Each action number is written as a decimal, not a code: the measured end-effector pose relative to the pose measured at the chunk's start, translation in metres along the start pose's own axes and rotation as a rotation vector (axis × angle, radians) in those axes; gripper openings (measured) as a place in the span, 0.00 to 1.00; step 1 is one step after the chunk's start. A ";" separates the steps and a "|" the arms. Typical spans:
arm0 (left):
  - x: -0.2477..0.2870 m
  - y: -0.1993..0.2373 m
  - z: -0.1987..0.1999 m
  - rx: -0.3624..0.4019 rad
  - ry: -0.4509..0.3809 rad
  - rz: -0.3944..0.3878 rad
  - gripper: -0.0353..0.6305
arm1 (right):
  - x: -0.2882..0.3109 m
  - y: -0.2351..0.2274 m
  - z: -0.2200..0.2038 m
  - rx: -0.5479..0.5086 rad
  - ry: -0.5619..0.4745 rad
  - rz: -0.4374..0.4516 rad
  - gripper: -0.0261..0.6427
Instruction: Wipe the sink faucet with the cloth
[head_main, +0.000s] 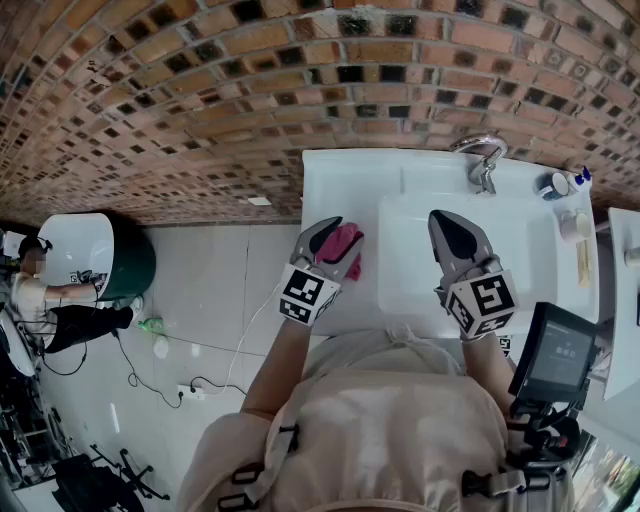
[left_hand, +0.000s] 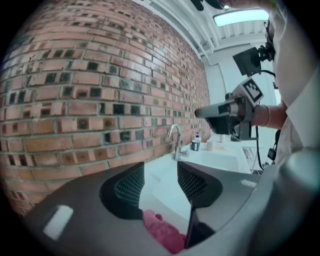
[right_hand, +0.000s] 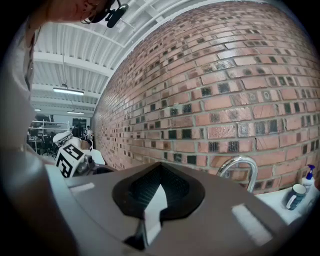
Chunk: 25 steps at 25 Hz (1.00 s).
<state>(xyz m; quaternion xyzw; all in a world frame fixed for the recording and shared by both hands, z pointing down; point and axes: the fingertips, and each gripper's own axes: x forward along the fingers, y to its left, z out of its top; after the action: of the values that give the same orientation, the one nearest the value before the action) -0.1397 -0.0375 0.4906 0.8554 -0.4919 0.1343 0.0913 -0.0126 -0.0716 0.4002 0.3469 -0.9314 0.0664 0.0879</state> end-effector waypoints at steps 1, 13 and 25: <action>0.003 0.001 -0.015 -0.003 0.043 -0.007 0.34 | 0.002 0.001 -0.001 -0.001 0.000 0.005 0.03; 0.033 0.015 -0.154 -0.006 0.453 -0.069 0.48 | 0.012 -0.003 -0.021 0.017 0.046 0.020 0.03; 0.053 0.019 -0.214 0.026 0.690 -0.092 0.48 | 0.022 -0.014 -0.038 0.051 0.086 0.021 0.03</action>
<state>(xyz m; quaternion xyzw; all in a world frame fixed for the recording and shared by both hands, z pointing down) -0.1603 -0.0285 0.7112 0.7818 -0.3913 0.4177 0.2475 -0.0154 -0.0885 0.4431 0.3361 -0.9284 0.1060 0.1180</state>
